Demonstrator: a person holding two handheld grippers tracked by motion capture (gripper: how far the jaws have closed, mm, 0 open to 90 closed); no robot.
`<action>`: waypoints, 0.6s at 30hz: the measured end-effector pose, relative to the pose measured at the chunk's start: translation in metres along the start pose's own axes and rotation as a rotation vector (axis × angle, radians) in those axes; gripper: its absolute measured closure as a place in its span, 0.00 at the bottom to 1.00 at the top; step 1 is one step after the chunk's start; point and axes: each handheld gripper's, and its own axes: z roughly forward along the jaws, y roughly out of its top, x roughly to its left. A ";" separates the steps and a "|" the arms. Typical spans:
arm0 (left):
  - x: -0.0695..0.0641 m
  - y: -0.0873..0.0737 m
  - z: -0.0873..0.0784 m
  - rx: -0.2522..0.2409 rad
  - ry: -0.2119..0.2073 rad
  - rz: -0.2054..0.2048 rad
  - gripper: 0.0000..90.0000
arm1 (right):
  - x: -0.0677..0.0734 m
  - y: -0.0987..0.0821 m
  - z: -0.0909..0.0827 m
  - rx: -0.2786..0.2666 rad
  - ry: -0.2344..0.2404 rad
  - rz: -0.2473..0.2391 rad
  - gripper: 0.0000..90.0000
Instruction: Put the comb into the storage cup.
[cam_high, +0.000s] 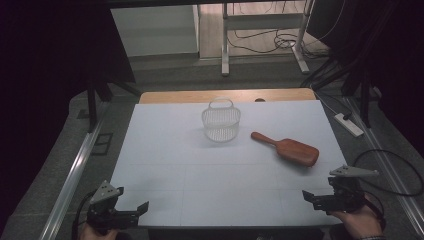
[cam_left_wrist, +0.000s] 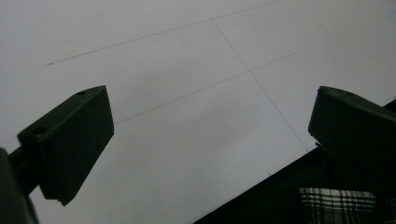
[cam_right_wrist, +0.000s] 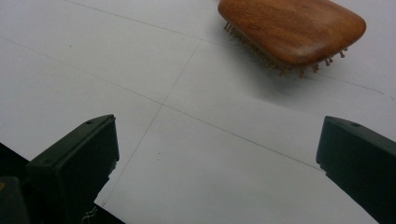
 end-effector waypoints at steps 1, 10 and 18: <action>0.000 0.000 0.000 0.000 0.000 0.000 0.01 | 0.000 0.000 0.000 0.000 0.000 0.000 0.00; -0.001 0.001 0.001 0.000 0.004 0.009 0.01 | -0.005 0.011 -0.002 -0.021 0.021 -0.002 0.00; 0.000 0.001 0.002 0.000 0.000 0.007 0.01 | -0.007 0.021 -0.001 -0.025 0.042 -0.032 0.00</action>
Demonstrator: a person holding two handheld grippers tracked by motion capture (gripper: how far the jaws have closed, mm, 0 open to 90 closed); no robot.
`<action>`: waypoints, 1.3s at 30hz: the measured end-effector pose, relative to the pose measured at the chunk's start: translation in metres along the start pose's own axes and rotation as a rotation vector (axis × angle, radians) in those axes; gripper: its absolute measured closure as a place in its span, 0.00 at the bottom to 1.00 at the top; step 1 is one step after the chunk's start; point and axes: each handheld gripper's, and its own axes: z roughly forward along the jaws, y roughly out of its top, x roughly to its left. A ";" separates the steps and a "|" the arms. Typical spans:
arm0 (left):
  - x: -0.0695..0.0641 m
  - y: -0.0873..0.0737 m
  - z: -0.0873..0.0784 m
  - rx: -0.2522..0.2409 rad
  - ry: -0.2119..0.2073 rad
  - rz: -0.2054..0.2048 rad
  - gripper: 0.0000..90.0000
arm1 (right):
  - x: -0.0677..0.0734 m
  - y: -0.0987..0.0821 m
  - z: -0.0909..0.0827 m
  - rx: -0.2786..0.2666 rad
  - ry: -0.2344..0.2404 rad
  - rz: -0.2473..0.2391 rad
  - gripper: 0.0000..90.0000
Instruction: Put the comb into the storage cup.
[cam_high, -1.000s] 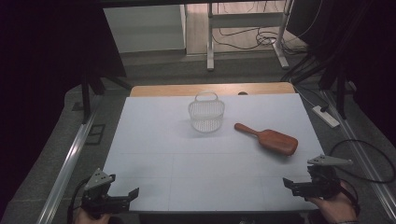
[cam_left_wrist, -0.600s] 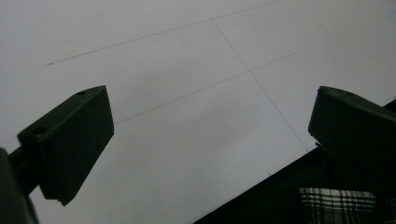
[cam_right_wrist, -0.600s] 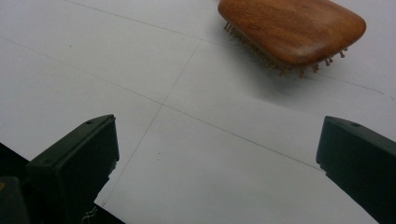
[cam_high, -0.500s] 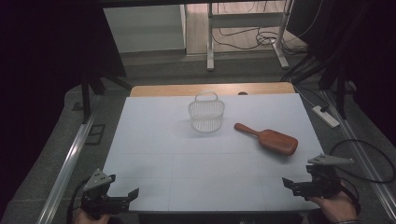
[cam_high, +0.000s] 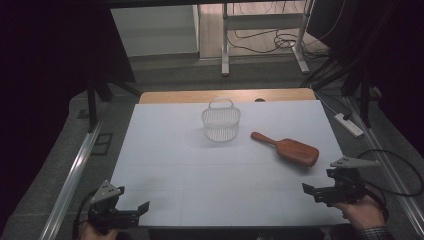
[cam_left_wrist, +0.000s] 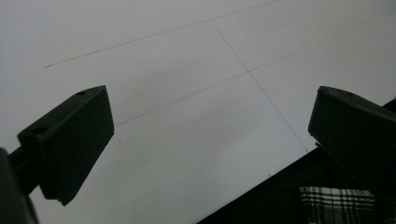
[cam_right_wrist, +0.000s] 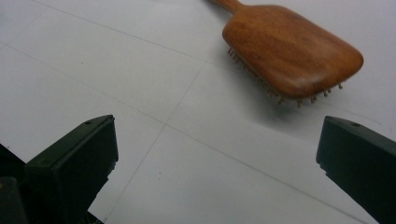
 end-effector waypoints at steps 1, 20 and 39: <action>0.000 0.000 0.000 0.000 0.000 -0.001 0.01 | 0.000 0.001 0.000 0.001 0.001 -0.001 0.00; 0.000 0.000 0.000 -0.001 0.002 0.001 0.01 | 0.003 0.029 0.016 -0.006 0.041 -0.076 0.00; 0.000 0.000 0.000 0.001 0.001 0.000 0.01 | -0.007 0.048 0.040 0.029 0.032 -0.091 0.00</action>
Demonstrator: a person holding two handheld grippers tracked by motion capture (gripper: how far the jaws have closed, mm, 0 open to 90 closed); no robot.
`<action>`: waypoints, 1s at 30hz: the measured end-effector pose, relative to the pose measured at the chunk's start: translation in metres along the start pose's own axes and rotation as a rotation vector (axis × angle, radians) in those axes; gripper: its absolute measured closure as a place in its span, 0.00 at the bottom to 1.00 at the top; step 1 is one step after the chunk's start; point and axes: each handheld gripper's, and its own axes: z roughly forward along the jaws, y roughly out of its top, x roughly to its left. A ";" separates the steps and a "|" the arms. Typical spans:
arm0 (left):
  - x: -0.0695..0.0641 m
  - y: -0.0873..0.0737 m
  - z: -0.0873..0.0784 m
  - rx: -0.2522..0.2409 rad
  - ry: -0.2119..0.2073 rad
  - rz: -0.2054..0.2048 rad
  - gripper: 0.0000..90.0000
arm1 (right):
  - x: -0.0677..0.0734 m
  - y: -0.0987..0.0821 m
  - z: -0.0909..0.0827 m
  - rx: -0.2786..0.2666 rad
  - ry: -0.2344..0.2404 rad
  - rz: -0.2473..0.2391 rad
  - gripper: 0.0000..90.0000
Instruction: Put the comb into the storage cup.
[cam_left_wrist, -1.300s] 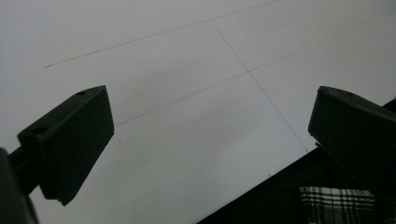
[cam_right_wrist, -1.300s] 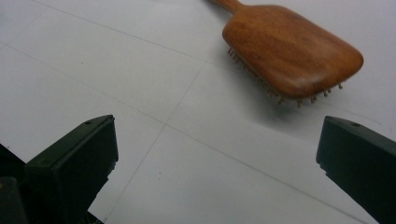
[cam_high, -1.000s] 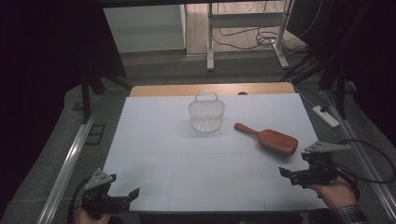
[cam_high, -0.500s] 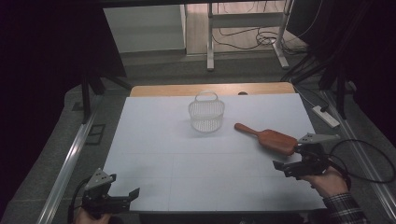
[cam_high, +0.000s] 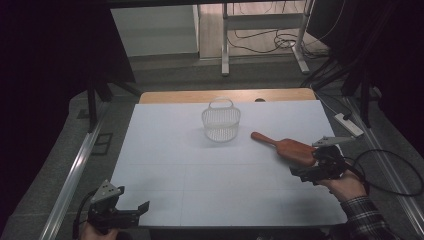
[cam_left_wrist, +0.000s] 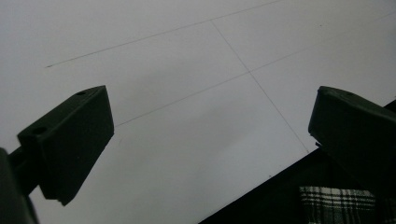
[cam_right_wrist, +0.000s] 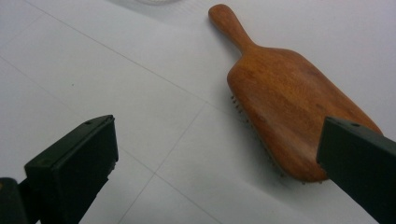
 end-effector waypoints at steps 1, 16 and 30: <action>0.000 0.000 0.000 0.000 0.000 0.000 0.01 | 0.000 0.001 0.001 0.003 0.000 0.002 0.00; 0.000 0.000 0.000 0.000 0.000 -0.001 0.01 | -0.007 0.021 0.021 0.021 -0.010 0.003 0.00; 0.000 0.000 0.000 0.001 -0.001 0.001 0.01 | -0.011 0.039 0.040 0.041 -0.002 -0.010 0.00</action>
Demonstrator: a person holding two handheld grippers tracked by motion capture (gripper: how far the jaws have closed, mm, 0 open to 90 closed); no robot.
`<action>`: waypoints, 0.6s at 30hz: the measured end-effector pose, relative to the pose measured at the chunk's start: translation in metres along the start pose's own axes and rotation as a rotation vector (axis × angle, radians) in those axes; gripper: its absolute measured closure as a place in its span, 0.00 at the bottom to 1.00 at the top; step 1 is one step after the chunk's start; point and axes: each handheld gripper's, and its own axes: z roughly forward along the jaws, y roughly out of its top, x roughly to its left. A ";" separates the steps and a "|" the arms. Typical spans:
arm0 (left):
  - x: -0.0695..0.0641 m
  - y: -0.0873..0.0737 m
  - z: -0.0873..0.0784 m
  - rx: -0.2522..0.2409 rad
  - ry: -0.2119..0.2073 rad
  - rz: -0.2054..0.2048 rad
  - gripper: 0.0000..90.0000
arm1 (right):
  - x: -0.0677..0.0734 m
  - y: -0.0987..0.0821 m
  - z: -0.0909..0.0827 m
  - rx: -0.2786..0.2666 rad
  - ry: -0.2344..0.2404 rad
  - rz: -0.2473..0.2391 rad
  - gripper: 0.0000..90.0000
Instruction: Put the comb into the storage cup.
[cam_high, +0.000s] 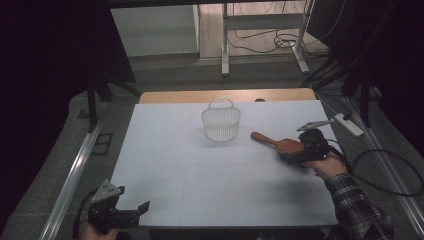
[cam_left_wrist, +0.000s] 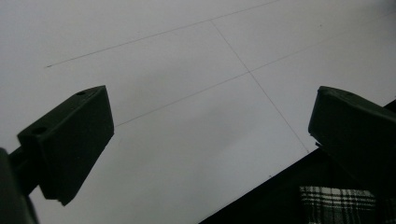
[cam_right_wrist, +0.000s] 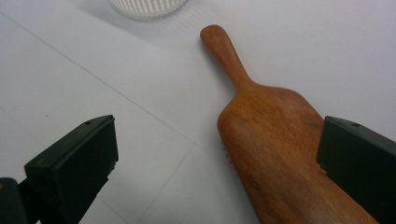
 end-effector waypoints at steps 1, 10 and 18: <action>0.000 0.000 0.000 0.000 0.000 -0.001 0.01 | -0.001 0.001 0.002 0.003 0.002 0.001 0.00; 0.000 0.000 0.000 -0.001 -0.002 -0.002 0.01 | -0.004 0.016 0.016 0.011 0.006 -0.003 0.00; 0.000 0.000 0.000 -0.003 -0.003 -0.004 0.01 | -0.005 0.026 0.030 0.033 0.002 -0.018 0.00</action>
